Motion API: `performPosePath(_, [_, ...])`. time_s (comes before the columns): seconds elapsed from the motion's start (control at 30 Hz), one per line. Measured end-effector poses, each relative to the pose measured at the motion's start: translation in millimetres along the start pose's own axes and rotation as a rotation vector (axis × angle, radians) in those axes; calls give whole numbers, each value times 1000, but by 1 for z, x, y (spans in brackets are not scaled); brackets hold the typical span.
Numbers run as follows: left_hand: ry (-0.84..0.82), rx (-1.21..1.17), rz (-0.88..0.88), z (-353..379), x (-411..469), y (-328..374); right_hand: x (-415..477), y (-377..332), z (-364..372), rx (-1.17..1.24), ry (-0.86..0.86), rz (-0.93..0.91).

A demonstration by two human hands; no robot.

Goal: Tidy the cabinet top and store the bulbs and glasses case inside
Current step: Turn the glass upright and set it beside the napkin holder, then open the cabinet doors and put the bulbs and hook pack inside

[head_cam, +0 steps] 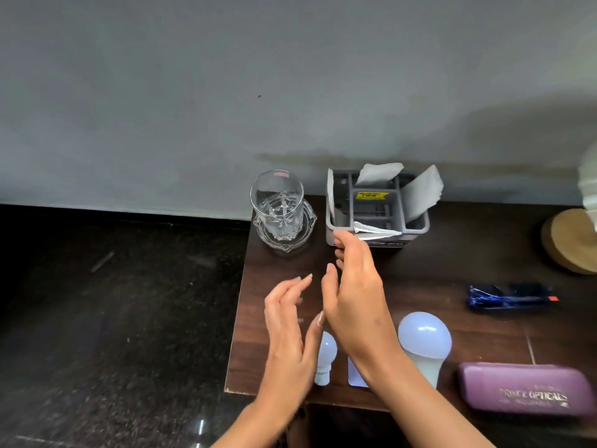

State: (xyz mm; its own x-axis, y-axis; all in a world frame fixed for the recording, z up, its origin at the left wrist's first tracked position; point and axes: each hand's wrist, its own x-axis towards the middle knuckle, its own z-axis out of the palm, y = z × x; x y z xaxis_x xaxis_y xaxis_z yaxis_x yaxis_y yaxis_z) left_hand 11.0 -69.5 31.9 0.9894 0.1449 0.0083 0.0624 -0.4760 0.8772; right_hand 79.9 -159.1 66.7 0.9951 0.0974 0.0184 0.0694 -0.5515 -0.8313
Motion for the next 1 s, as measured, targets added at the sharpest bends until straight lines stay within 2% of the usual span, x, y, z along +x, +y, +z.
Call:
performPosePath(0.23, [63,-19,-47,30,-65,-6,-37,16,-10,-56,77,-46])
performPosePath(0.53, [58,-6,-66,82,-165,-14,-123,49,-49,-123,125,-155])
performPosePath(0.7, [12,-4,-149,129,-201,-32,-182,92,-70,-173,170,-223])
performPosePath(0.83, [43,-8,-173,158,-208,-45,-228,133,-69,-171,228,-208])
performPosePath(1.0, [11,11,-173,186,-208,-68,-266,189,-54,-111,285,-78])
